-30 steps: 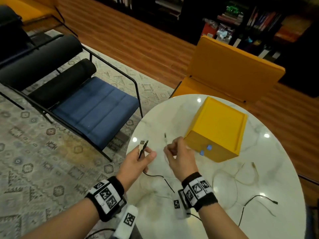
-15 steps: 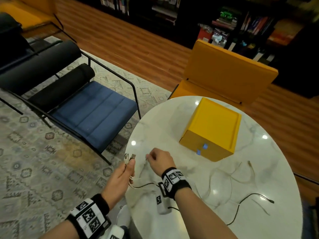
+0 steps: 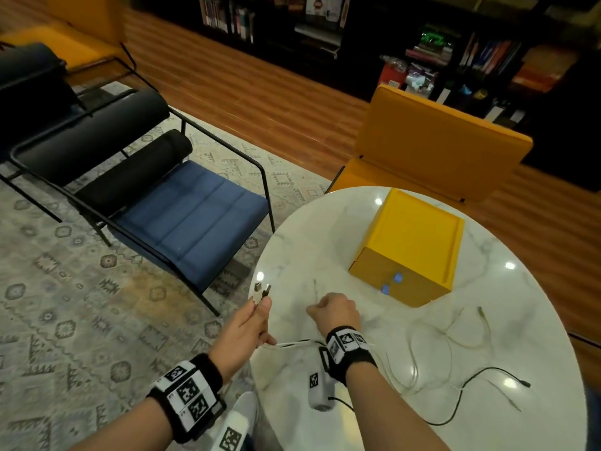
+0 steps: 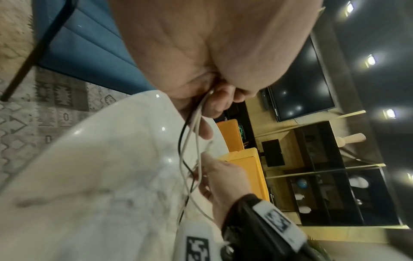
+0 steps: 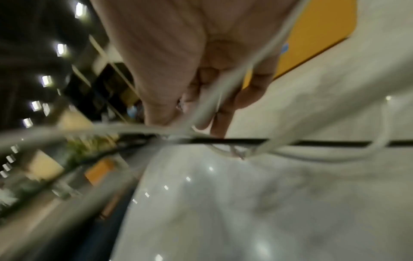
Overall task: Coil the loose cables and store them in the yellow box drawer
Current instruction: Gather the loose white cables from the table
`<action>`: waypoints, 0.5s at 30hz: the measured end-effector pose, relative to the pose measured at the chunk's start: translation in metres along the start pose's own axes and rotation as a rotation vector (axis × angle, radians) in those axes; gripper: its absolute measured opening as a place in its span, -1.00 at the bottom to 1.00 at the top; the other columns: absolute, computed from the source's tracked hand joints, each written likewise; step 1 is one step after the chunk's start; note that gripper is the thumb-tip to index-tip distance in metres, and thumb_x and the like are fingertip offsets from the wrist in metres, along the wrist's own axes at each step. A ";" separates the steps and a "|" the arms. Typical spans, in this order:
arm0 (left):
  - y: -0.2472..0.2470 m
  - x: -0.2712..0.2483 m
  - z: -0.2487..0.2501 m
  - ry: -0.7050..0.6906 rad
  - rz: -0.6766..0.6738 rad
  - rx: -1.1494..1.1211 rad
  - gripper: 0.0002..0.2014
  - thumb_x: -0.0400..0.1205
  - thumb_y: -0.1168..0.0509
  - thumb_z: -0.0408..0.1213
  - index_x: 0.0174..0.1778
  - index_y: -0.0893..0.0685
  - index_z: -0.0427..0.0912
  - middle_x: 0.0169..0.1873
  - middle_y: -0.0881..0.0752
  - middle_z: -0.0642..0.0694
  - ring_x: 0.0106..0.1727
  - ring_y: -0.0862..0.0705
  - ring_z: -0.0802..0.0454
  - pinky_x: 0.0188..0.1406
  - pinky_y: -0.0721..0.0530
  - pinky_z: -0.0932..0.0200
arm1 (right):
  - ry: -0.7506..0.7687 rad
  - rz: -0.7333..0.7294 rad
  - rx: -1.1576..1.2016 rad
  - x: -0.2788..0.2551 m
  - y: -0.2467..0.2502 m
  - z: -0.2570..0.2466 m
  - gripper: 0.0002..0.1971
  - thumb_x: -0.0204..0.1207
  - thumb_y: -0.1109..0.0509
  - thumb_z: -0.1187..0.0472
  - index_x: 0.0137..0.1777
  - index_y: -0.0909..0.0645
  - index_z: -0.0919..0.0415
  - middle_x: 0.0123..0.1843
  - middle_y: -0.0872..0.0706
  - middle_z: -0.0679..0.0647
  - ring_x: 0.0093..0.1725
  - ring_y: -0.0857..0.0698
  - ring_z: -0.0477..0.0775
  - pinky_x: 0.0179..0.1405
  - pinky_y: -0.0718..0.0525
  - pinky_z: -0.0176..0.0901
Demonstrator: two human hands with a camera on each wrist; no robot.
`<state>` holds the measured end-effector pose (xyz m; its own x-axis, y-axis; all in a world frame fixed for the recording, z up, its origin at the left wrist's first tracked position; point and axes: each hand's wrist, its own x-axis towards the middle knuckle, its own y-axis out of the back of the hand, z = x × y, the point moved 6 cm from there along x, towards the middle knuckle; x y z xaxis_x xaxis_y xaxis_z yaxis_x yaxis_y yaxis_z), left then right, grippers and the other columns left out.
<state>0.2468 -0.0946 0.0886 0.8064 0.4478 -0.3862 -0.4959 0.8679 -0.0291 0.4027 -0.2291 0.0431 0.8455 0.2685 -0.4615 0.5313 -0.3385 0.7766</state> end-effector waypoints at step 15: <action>-0.109 0.018 0.080 -0.179 -0.199 0.048 -0.51 0.64 -0.26 0.22 -0.10 -0.78 -0.20 -0.22 -0.83 -0.31 -0.17 -0.81 -0.08 -0.05 -0.78 -0.14 | 0.567 0.498 0.609 -0.109 0.114 -0.005 -0.85 0.41 -0.59 0.16 -0.11 -0.66 0.04 -0.17 -0.76 -0.06 -0.23 -0.73 -0.11 -0.24 -0.76 -0.18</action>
<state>0.3408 -0.1639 0.1583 0.9325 0.2949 -0.2084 -0.3098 0.9499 -0.0424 0.3713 -0.2922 0.1844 0.9152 0.3090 0.2589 0.1904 -0.8973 0.3982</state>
